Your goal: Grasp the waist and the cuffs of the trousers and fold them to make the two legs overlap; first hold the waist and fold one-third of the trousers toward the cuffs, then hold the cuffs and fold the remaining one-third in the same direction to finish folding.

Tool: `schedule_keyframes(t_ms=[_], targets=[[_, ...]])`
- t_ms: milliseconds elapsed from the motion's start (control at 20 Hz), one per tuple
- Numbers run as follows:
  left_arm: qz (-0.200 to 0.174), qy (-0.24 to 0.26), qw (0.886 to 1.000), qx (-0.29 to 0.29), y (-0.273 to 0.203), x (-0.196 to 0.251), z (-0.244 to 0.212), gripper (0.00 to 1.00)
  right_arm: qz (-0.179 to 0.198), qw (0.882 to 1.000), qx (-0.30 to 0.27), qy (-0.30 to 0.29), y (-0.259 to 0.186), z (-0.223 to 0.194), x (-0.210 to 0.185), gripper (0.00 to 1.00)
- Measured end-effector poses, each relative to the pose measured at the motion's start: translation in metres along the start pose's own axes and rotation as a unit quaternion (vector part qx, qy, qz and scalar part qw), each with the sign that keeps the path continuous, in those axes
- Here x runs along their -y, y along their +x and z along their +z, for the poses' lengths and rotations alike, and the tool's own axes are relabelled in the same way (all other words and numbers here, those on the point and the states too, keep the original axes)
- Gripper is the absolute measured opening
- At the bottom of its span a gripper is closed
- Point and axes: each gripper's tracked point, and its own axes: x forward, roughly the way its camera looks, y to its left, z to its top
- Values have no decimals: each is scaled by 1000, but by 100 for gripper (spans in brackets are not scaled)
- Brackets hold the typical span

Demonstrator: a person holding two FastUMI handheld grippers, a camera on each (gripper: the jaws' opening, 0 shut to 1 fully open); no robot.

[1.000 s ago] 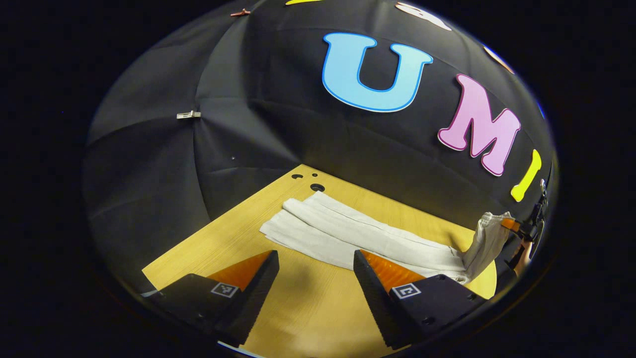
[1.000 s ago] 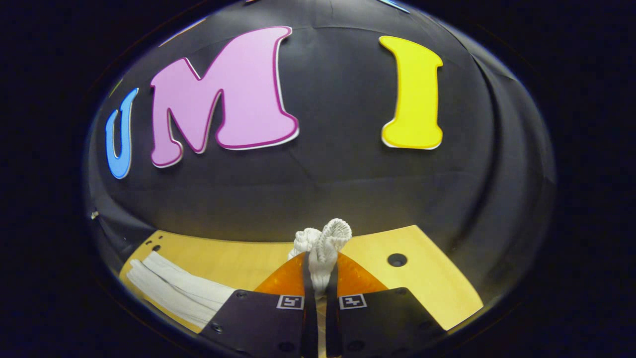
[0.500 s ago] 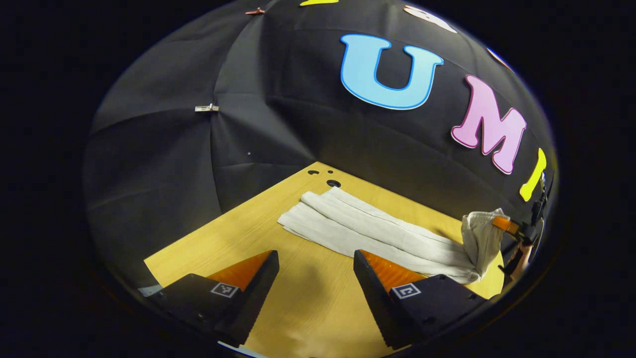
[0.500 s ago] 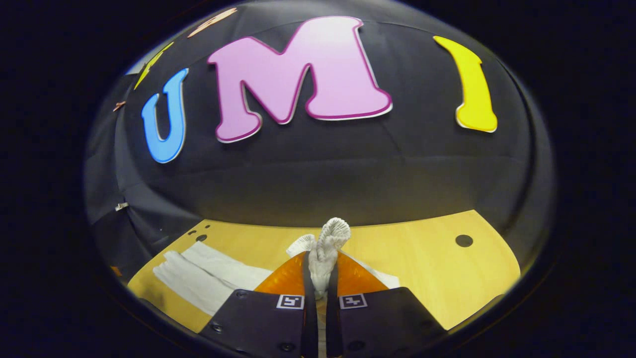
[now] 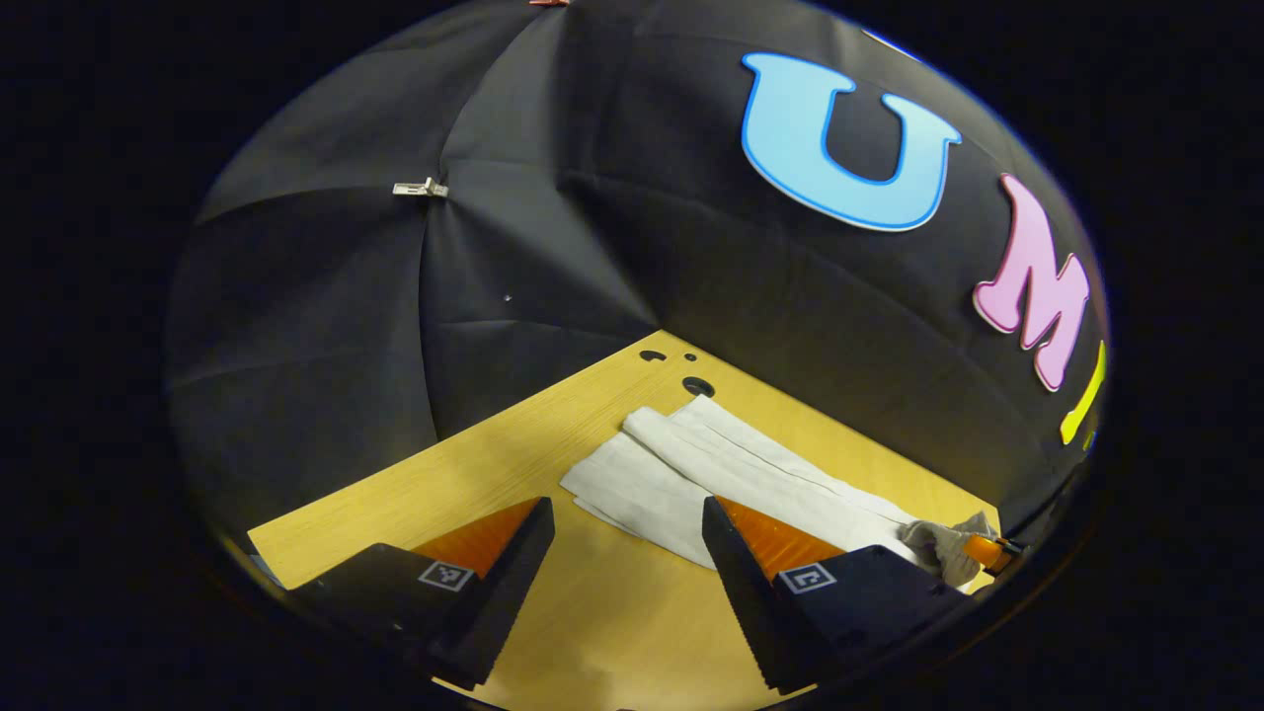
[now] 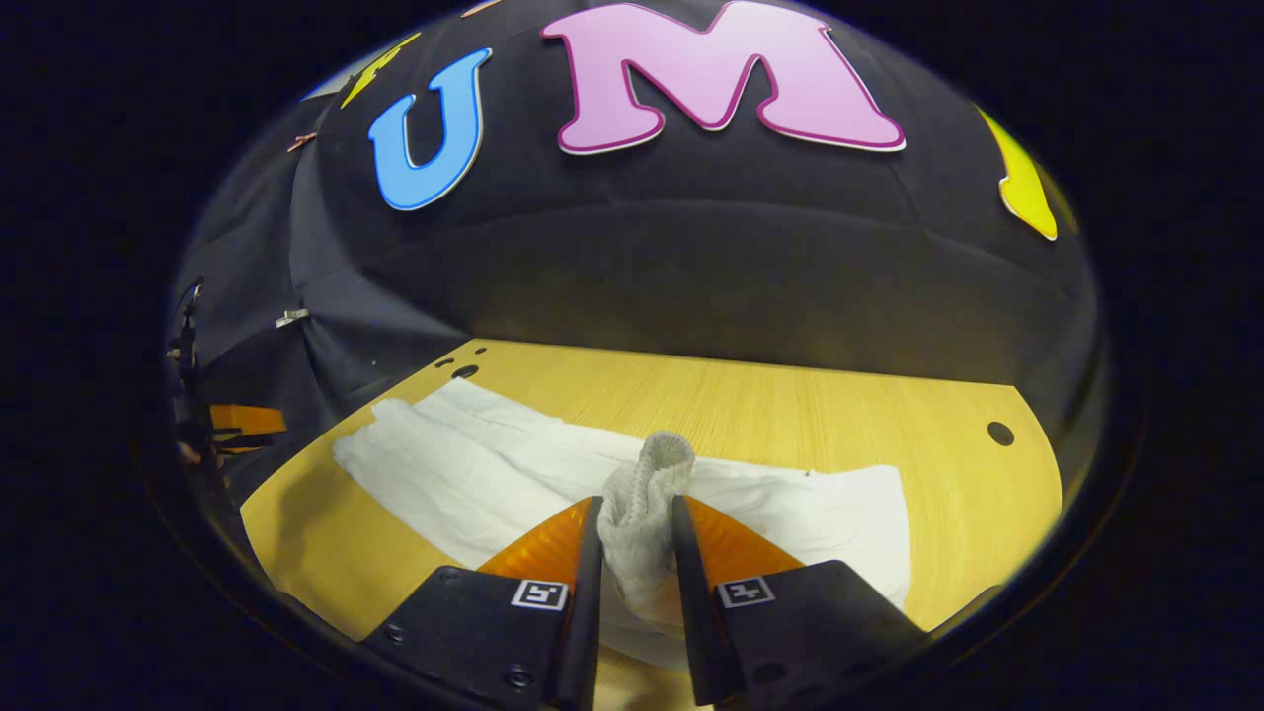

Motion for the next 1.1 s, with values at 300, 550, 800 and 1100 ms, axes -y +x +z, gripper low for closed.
schedule_keyframes(t_ms=[300, 550, 800, 1100], targets=[[53, -1, 998, -41, 70, -13, -20, 92, 25, 999, -31, -25, -20, -25, -19, 57], [82, 18, 995, -50, 93, -9, -30, 96, -21, 999, -28, -35, -72, -33, 17, 98], [114, 40, 990, -69, 103, -8, -44, 96, -43, 996, -72, -26, -126, -75, 34, 99], [123, 79, 985, -88, 109, -5, -48, 98, -55, 993, -101, -12, -158, -102, 27, 99]])
